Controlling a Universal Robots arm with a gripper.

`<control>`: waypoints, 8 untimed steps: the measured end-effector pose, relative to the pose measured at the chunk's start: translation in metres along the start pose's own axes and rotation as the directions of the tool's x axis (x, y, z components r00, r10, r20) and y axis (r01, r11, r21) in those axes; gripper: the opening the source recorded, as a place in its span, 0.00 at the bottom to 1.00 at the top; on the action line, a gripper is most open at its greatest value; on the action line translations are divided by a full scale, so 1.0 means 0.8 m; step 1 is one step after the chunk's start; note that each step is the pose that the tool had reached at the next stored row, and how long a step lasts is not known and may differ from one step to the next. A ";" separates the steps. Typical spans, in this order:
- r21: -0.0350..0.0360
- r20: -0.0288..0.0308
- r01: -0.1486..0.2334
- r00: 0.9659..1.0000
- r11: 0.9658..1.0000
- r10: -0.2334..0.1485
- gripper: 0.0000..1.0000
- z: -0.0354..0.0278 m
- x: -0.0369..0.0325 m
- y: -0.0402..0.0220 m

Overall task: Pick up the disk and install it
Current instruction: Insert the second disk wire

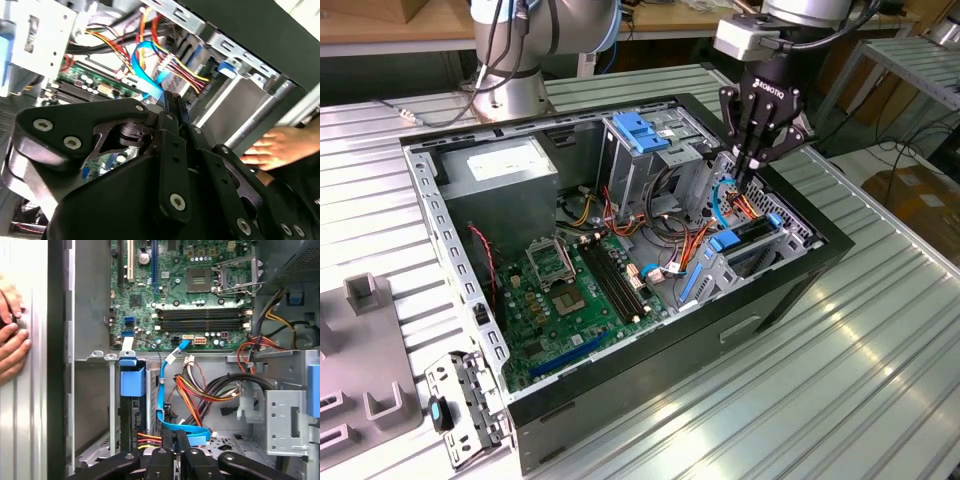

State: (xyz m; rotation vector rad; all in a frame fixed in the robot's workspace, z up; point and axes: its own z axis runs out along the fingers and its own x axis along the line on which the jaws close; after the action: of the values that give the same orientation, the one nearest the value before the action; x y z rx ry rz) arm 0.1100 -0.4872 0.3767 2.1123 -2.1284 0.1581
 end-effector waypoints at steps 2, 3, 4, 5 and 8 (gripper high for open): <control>0.000 -0.017 0.000 1.000 1.000 0.000 0.18 0.0014 -0.0002 0.0000; 0.000 -0.024 0.000 1.000 1.000 0.000 0.18 0.0023 -0.0003 -0.0001; 0.000 -0.030 -0.001 1.000 1.000 0.001 0.18 0.0032 -0.0005 -0.0001; 0.000 -0.035 -0.001 0.999 1.000 0.001 0.18 0.0044 -0.0008 -0.0001; 0.000 -0.043 -0.001 0.999 1.000 0.001 0.18 0.0071 -0.0012 -0.0002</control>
State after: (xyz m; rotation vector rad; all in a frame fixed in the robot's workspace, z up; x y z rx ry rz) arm 0.1101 -0.4872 0.3709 2.0885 -2.1054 0.2021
